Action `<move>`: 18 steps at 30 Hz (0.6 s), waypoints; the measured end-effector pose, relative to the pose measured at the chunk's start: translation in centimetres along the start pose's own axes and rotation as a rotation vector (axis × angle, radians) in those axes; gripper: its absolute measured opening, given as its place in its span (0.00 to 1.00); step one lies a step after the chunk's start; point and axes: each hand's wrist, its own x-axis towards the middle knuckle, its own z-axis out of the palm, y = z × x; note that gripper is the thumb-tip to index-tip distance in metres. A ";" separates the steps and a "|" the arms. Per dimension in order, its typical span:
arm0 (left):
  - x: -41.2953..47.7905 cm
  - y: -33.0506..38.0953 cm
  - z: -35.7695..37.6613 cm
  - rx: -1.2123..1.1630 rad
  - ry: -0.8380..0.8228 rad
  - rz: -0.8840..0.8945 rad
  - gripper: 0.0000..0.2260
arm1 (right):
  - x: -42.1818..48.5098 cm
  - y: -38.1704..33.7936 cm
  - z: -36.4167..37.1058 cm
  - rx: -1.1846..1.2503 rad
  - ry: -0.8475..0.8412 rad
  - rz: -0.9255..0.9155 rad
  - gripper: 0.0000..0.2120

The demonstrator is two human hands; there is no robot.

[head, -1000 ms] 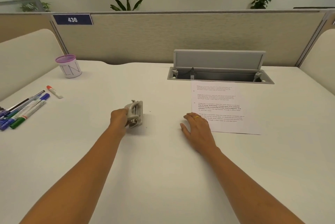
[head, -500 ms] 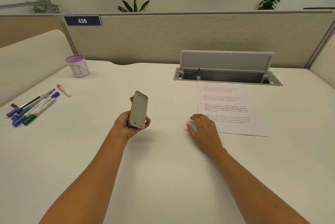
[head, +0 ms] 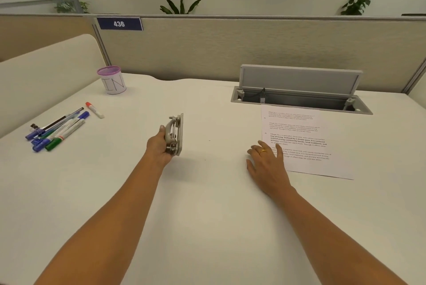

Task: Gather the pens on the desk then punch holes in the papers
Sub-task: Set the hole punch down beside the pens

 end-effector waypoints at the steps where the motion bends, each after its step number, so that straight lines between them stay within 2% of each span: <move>1: 0.3 0.4 -0.5 0.039 0.023 0.034 0.16 | 0.2 -0.3 -0.2 -0.045 -0.007 -0.025 0.10; 3: 1.2 1.2 -1.6 0.135 0.110 0.092 0.15 | 0.6 -0.9 -0.3 -0.090 -0.041 -0.068 0.11; 7: 3.9 3.1 -4.8 0.465 0.330 0.217 0.13 | 1.9 -2.6 0.4 -0.022 -0.143 -0.110 0.17; 11: 6.1 5.3 -8.4 0.777 0.388 0.296 0.20 | 2.7 -4.4 1.1 0.088 -0.167 -0.082 0.19; 14: 7.5 7.2 -10.8 0.907 0.408 0.321 0.20 | 3.4 -5.4 1.4 0.251 -0.233 0.088 0.19; 18: 9.5 9.6 -13.4 1.026 0.403 0.325 0.21 | 4.1 -6.2 2.1 0.253 -0.211 0.120 0.18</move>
